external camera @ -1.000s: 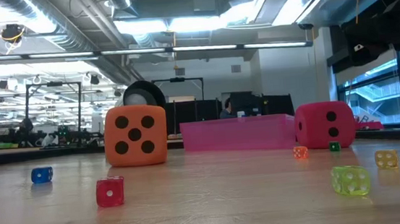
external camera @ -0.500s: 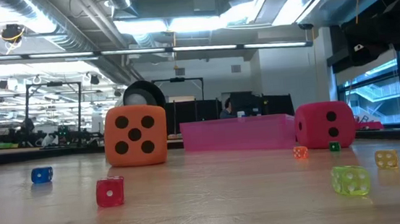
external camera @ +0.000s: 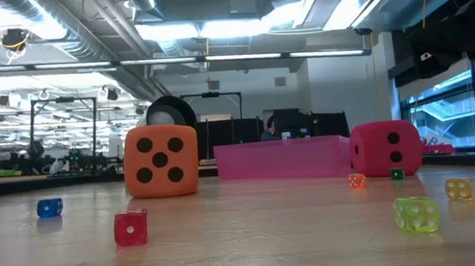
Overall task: Pick & Place Dice
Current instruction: Put the big pink die into the red bin
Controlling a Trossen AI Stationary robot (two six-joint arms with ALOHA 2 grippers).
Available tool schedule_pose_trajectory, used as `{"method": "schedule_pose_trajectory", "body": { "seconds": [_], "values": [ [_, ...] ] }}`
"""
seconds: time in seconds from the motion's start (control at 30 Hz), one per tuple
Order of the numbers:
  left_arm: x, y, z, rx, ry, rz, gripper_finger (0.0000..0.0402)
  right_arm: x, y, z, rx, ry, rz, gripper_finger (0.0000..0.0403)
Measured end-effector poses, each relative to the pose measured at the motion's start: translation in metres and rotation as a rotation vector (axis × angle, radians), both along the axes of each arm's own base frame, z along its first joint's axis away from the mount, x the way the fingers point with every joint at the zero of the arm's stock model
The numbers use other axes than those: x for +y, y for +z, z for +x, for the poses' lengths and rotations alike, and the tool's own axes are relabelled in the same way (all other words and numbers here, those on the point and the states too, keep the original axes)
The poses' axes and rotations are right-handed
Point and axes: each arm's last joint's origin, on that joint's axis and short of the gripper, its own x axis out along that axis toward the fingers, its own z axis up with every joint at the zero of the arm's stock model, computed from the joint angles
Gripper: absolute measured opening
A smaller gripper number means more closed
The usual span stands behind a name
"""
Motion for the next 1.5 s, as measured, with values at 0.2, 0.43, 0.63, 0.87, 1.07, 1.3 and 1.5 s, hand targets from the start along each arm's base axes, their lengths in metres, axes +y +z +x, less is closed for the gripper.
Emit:
{"method": "schedule_pose_trajectory", "body": {
  "seconds": [0.2, 0.43, 0.63, 0.87, 1.07, 1.3, 1.5],
  "values": [
    [0.0, 0.0, 0.005, -0.117, 0.013, 0.061, 0.0358, 0.0, 0.0, 0.0, 0.0, 0.0, 0.0, 0.0025],
    [0.006, 0.008, 0.017, -0.252, -0.019, 0.187, 0.0356, 0.0, 0.0, 0.0, 0.0, 0.0, 0.0, 0.0025],
    [0.024, 0.03, 0.044, -0.469, -0.084, 0.538, 0.0355, 0.0, 0.0, 0.0, 0.0, 0.0, 0.0, 0.0025],
    [0.061, 0.057, 0.092, -0.512, -0.135, 0.764, 0.0358, 0.0, 0.0, 0.0, 0.0, 0.0, 0.0, 0.0025],
    [0.107, 0.078, 0.137, -0.683, -0.25, 0.764, 0.0362, 0.0, 0.0, 0.0, 0.0, 0.001, 0.0, 0.0025],
    [0.163, 0.089, 0.171, -0.929, -0.335, 0.817, 0.0363, 0.0, 0.0, 0.0, 0.0, 0.001, 0.0, 0.0025],
    [0.205, 0.066, 0.198, -0.889, -0.41, 0.852, 0.0363, 0.0, 0.0, 0.0, 0.0, 0.0, 0.0, 0.0025]
  ]
}}
